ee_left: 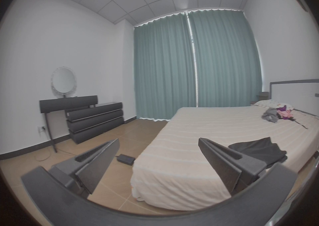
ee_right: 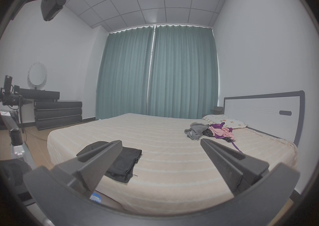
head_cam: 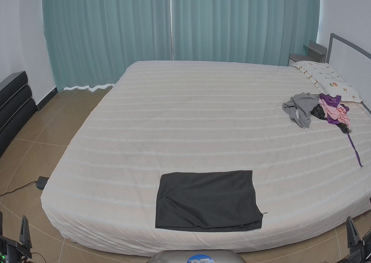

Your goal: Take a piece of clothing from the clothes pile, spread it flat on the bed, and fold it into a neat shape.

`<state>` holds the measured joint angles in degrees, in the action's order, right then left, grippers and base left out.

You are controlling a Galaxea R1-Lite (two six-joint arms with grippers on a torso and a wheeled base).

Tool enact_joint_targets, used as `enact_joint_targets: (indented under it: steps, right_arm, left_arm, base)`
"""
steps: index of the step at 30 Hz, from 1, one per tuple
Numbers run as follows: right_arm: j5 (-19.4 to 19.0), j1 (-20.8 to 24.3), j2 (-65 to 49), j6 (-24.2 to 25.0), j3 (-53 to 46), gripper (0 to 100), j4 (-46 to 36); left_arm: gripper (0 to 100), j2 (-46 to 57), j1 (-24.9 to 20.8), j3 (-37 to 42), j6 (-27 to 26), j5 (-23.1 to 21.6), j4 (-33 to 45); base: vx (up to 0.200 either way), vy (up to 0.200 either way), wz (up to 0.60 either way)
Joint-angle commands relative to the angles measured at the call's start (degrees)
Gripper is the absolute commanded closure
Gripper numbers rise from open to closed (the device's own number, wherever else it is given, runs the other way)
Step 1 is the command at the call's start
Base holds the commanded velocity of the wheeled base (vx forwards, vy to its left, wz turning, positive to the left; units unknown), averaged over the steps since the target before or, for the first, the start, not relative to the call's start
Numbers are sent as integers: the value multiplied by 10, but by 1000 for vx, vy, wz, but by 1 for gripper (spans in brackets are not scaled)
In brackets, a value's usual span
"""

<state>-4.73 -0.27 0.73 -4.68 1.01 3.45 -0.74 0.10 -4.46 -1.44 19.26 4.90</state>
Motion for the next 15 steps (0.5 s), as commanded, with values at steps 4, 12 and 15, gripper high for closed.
enact_joint_targets:
  steps: [4, 12, 15]
  right_arm:
    - [75, 0, -7, 20, -7, 0, -4]
    - [52, 0, -6, 35, -7, 0, -46]
    - [48, 0, -6, 30, -7, 0, -42]
  left_arm:
    - [0, 4, 0, 21, 6, -101, -24]
    - [0, 3, 0, 36, 13, -219, -30]
    - [0, 1, -1, 43, 13, -227, -44]
  base:
    - [0, 0, 0]
    - [0, 0, 0]
    - [0, 0, 0]
